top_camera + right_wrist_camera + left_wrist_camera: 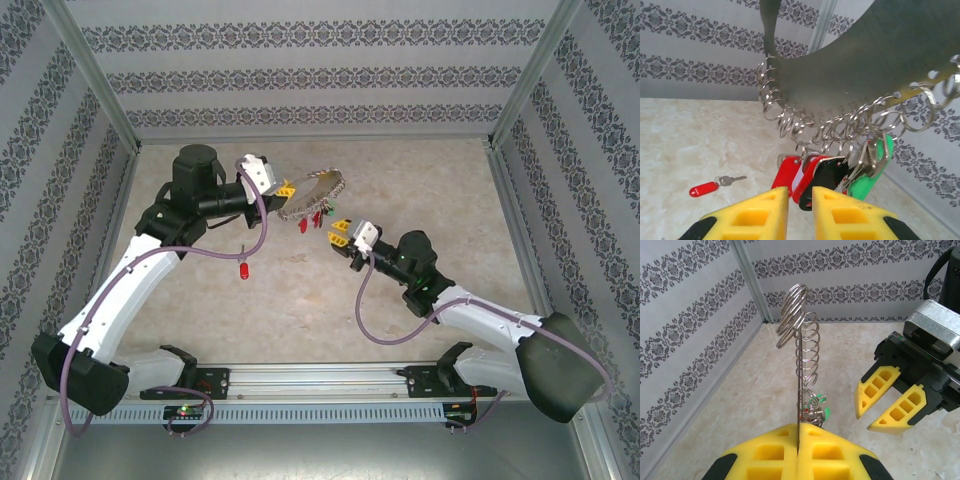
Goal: Put the keys on the keyring
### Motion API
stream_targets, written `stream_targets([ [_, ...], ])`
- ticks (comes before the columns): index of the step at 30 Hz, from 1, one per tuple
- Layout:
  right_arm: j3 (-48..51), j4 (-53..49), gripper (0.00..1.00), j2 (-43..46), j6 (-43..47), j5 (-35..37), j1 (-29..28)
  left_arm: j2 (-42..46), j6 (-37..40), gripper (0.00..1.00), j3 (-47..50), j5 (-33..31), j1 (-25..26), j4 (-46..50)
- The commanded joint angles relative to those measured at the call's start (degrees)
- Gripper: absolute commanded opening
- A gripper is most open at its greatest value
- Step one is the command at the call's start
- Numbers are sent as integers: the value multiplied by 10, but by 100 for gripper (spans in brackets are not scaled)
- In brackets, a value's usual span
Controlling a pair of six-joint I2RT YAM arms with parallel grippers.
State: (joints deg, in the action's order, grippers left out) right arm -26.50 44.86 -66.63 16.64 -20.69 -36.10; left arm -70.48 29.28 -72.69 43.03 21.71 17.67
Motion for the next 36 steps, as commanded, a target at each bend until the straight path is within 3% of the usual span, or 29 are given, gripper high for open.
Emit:
stream_targets([
  [1,-18,18,21,-19,-2,-34,6,-8,21,0,-19,12,5,0],
  [36,-36,19,19,-60,-2,-52,14,-17,41,0,-44,-8,5,50],
])
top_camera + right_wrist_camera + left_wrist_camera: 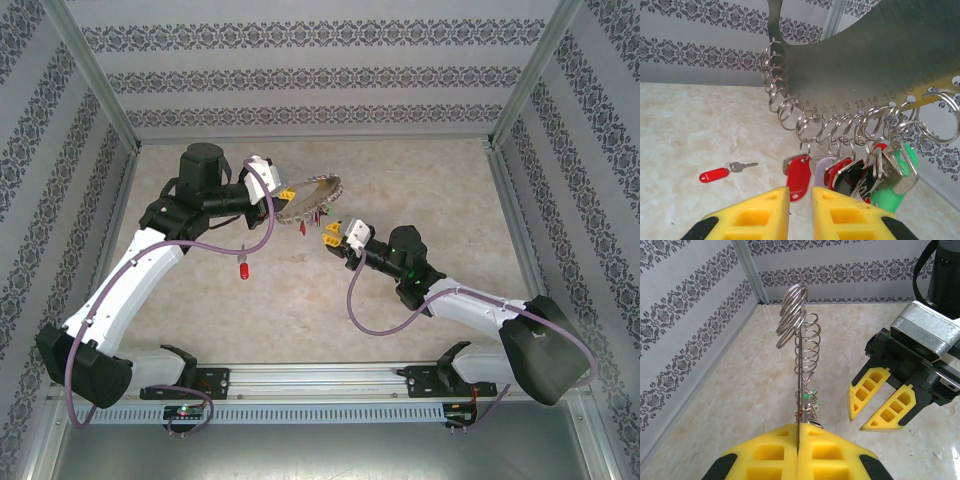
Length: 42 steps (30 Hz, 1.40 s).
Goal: Put the keys on the keyring
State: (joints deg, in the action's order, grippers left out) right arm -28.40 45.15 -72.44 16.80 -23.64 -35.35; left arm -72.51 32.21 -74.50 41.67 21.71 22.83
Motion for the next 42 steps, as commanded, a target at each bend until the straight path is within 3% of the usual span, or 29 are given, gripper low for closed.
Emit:
stream_targets([
  [1,-17,16,19,-3,-4,-24,5,4,11,0,-25,5,5,-2],
  [18,-33,16,19,-24,-1,-35,-14,6,-9,0,-21,11,5,-22],
  [31,-70,52,20,-91,-43,-21,-37,7,-21,0,-15,14,5,-38],
  [42,-78,72,22,-136,-48,58,-45,11,-25,0,-15,13,5,-39],
])
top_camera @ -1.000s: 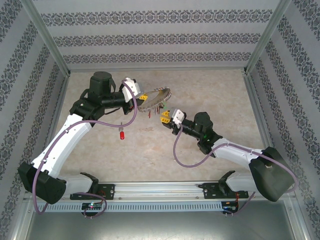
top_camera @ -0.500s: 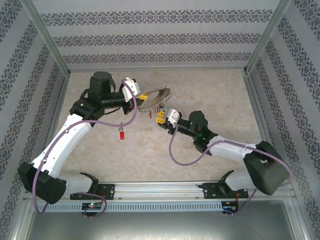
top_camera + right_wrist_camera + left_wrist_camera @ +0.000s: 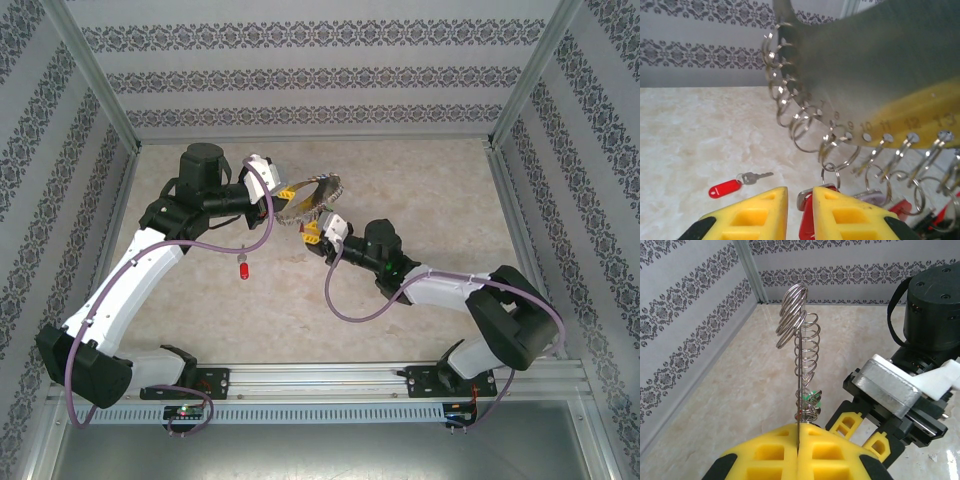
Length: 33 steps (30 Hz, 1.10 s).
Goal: Put the keys on the keyring
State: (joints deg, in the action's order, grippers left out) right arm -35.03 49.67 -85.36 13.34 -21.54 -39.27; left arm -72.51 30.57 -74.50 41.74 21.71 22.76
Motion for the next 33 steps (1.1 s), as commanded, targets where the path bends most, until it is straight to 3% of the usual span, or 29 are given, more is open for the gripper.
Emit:
stream_targets([
  [1,-13,27,21,-8,-17,52,-5,11,-9,0,-14,12,4,-39],
  [12,-23,67,23,-34,-29,90,-4,10,-38,0,-11,12,5,-57],
  [33,-5,158,19,-35,-90,70,17,17,-115,0,15,-10,4,-121],
])
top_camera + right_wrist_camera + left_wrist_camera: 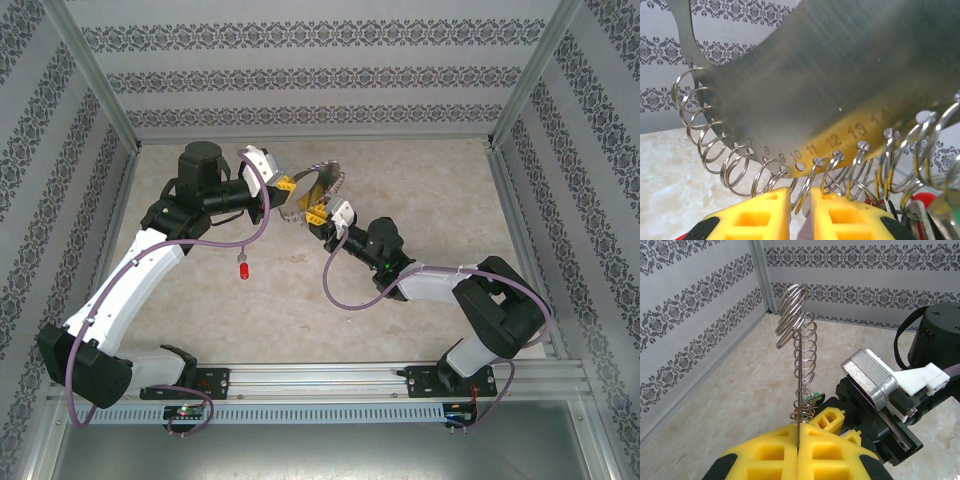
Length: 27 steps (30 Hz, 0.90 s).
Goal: Put the keys on the keyring
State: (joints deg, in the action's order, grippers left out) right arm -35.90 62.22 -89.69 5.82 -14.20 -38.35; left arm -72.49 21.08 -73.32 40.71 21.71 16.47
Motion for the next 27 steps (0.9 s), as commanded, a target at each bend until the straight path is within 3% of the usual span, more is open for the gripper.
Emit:
stream_targets([
  [1,5,35,19,8,-16,-2,7,17,-23,0,4,1,5,-60],
  [19,19,41,12,15,-11,14,5,20,-48,0,14,-8,4,-84],
  [27,27,60,18,11,4,50,-10,16,-79,0,25,-11,5,-116],
])
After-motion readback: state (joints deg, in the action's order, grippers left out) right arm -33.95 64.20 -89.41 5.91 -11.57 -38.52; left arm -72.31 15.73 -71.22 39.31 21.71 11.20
